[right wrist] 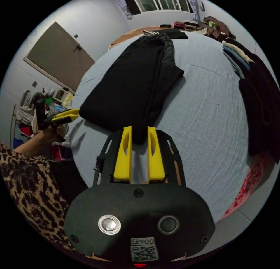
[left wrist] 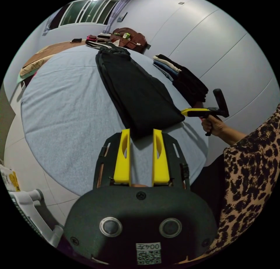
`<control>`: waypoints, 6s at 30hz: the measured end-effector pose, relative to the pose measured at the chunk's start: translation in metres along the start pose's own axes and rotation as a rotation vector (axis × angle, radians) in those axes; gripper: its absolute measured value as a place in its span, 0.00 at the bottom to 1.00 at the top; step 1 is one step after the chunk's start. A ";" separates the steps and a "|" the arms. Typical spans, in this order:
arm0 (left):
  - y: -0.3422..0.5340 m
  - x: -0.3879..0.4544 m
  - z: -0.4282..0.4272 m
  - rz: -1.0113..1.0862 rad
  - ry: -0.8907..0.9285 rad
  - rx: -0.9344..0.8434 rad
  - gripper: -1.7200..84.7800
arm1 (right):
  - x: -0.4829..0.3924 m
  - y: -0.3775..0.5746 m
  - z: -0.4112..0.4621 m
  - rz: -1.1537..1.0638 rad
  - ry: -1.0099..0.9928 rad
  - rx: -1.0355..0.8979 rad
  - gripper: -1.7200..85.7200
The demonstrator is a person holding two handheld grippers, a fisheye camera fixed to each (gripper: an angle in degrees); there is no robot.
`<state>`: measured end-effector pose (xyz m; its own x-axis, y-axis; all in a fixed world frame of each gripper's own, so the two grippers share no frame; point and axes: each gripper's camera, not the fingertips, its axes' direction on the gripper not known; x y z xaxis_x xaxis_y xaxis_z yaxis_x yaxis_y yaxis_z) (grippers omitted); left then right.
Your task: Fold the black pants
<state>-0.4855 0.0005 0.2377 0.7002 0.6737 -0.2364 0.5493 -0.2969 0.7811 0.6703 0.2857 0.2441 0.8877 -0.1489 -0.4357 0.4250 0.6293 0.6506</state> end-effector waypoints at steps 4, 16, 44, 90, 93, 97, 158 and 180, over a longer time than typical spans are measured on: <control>0.005 0.017 0.005 0.049 -0.007 0.023 0.16 | -0.004 -0.020 0.030 0.026 0.053 -0.109 0.08; 0.015 -0.044 0.016 0.129 0.201 -0.045 0.17 | 0.010 -0.071 0.071 0.139 -0.022 -0.279 0.09; 0.031 -0.066 0.021 0.231 0.329 -0.135 0.28 | -0.266 -0.174 0.154 -0.189 -0.005 -0.350 0.09; -0.128 -0.294 -0.004 -0.474 0.703 -0.262 0.12 | -0.164 -0.121 0.030 0.016 -0.374 -0.045 0.02; -0.145 -0.292 -0.006 -0.444 0.655 -0.331 0.11 | -0.172 -0.121 0.021 -0.010 -0.348 -0.039 0.02; -0.164 -0.286 -0.010 -0.373 0.614 -0.380 0.10 | -0.188 -0.123 0.012 -0.054 -0.312 -0.041 0.02; -0.070 -0.274 -0.002 -0.398 0.688 -0.099 0.05 | 0.056 0.011 -0.118 0.273 -0.530 0.110 0.11; -0.047 -0.132 0.031 -0.038 0.408 -0.199 0.16 | 0.117 0.009 -0.054 0.314 -0.736 -0.079 0.10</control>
<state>-0.5892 -0.0956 0.2145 0.4220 0.9051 -0.0510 0.4453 -0.1580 0.8813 0.7690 0.3153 0.1654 0.8643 -0.4035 0.3003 0.1468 0.7733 0.6168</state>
